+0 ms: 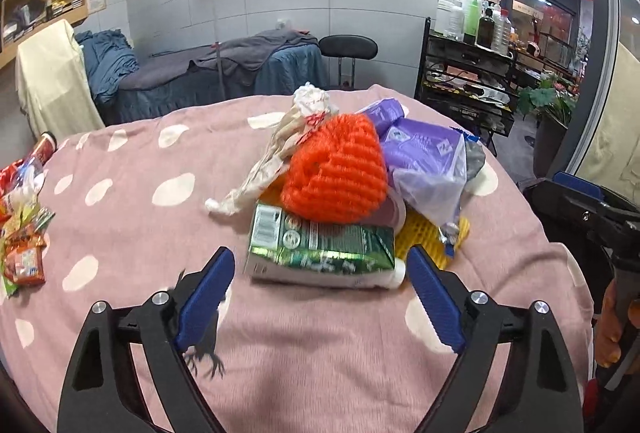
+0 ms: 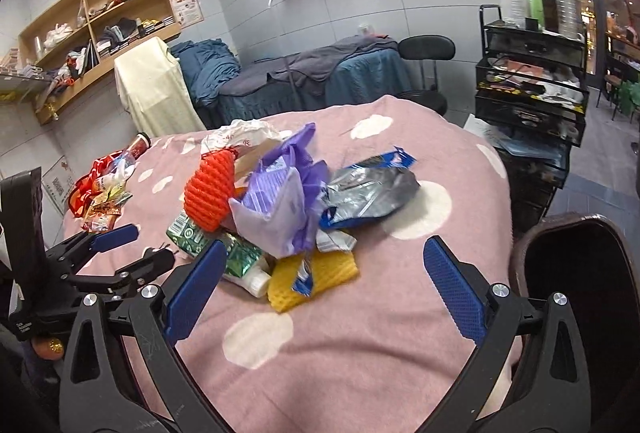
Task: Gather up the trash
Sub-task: 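Grasp the orange mesh net with the left tool while the right tool grasps the purple bag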
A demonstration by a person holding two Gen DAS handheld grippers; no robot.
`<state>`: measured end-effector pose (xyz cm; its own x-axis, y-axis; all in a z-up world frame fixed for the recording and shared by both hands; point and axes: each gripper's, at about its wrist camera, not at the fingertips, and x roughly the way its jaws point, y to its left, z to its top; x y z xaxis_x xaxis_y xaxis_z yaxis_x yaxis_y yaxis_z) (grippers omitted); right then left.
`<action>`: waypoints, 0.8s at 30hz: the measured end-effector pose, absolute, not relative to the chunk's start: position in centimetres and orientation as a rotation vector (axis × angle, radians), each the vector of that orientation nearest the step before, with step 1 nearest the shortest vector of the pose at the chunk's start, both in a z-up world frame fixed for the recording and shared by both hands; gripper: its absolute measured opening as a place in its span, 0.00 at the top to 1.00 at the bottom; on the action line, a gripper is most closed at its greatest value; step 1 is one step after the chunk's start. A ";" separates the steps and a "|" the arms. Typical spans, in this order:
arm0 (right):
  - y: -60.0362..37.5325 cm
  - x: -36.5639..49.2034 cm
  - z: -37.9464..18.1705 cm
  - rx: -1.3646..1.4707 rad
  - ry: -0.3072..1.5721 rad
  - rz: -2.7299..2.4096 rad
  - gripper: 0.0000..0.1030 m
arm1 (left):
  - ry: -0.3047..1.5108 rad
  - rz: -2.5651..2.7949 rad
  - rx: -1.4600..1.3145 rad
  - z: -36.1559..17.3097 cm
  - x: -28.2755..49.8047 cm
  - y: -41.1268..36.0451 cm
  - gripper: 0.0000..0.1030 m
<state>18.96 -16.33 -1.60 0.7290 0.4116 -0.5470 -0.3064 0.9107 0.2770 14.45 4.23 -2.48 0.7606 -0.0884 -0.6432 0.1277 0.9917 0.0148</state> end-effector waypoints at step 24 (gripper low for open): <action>-10.8 24.7 -1.3 0.118 0.684 0.555 0.89 | 0.682 -0.176 -0.044 -0.9 17.8 4.9 0.80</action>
